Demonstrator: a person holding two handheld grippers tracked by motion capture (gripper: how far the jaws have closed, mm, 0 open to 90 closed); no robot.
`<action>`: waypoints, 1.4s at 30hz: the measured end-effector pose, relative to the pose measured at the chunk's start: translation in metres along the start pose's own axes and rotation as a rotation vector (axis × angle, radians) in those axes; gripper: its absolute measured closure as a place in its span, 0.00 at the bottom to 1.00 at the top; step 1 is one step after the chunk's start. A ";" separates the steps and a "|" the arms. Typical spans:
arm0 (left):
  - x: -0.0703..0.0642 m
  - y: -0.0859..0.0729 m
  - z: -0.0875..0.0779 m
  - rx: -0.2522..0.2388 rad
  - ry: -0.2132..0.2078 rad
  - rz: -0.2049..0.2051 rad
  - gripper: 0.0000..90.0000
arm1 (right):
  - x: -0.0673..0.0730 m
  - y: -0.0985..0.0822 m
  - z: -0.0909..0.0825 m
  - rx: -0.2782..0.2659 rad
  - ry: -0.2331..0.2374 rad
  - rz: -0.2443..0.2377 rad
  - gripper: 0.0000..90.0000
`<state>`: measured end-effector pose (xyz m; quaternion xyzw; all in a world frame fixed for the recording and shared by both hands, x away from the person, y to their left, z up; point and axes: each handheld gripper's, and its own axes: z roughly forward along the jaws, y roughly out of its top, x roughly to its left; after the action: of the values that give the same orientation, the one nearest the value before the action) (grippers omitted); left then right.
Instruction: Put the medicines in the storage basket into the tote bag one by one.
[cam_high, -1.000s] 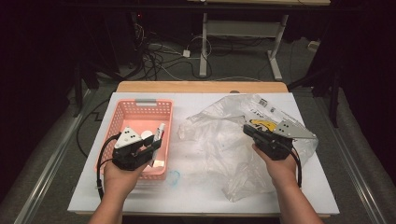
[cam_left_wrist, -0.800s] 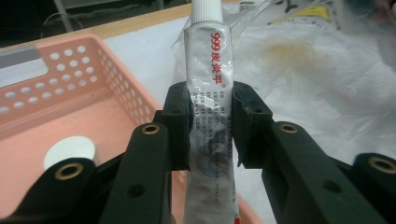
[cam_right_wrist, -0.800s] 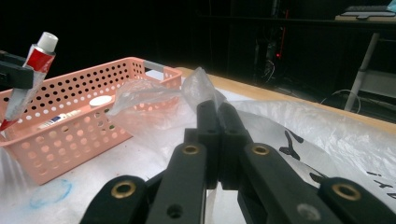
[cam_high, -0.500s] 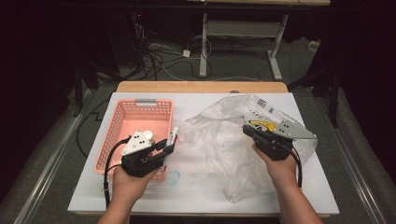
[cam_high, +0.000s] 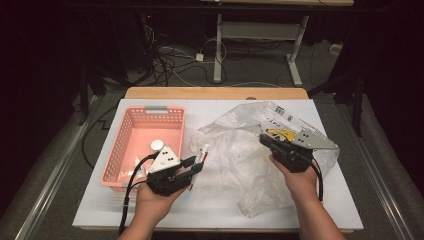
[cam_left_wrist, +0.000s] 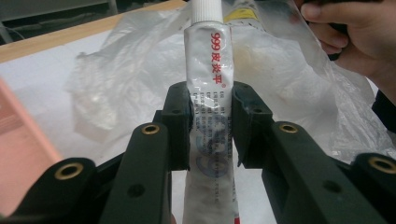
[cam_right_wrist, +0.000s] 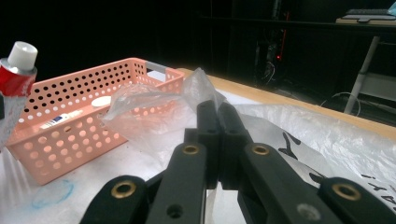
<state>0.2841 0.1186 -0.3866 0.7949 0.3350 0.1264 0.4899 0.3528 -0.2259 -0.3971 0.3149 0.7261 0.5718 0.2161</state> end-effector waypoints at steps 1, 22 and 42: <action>-0.002 0.001 0.004 0.001 -0.005 0.004 0.76 | 0.000 0.000 0.000 0.001 0.000 0.004 1.00; -0.012 0.020 0.102 0.093 -0.045 0.008 0.76 | -0.002 0.000 -0.003 -0.012 -0.004 0.014 1.00; 0.032 0.046 0.126 0.129 0.021 -0.058 0.76 | 0.013 0.002 -0.009 -0.013 0.017 -0.013 1.00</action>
<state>0.3939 0.0384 -0.4126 0.8133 0.3705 0.0987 0.4376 0.3381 -0.2226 -0.3927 0.3040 0.7262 0.5778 0.2153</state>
